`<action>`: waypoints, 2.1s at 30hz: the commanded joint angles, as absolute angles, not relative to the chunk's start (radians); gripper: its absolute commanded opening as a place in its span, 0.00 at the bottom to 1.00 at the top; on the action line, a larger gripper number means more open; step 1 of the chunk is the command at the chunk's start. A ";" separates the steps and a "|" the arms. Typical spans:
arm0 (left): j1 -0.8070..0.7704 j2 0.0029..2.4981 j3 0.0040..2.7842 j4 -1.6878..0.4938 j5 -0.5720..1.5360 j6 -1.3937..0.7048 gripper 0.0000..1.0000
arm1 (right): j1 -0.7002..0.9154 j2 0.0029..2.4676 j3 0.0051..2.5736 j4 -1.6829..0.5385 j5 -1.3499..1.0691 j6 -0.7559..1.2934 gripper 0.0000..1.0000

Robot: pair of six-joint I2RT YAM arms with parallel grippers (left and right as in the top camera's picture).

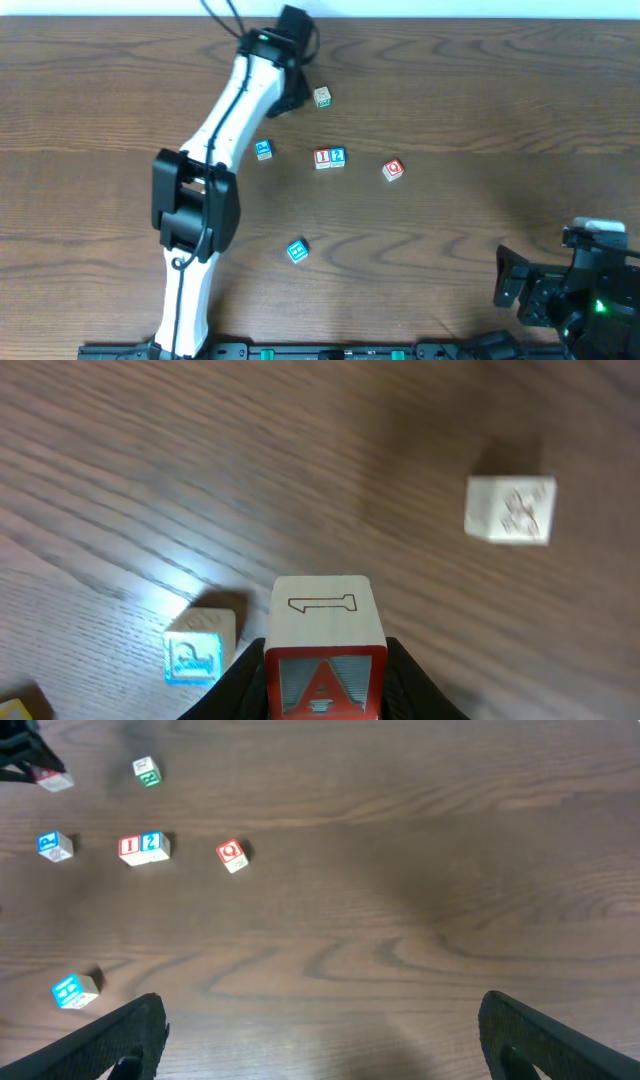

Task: Spell out Ai2
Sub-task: 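Lift the 'A' block and carry it right toward the 'I' block, then lower the 'A' block left of the 'I' block and open the left gripper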

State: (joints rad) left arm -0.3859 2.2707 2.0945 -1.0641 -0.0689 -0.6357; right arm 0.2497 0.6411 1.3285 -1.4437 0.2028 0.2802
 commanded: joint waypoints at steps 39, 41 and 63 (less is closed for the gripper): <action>-0.465 2.283 1.859 -1.057 0.130 -0.546 0.06 | 0.242 0.640 1.329 -1.445 0.213 0.272 0.99; -0.472 2.283 1.858 -1.050 0.123 -0.545 0.06 | 0.242 0.640 1.329 -1.444 0.213 0.272 0.99; -0.476 2.284 1.852 -1.021 0.064 -0.516 0.07 | 0.242 0.640 1.329 -1.444 0.213 0.272 0.99</action>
State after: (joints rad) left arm -0.4751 2.2711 1.8599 -1.0142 0.0822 -0.5266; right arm 0.2497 0.6411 1.3285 -1.4437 0.2028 0.2802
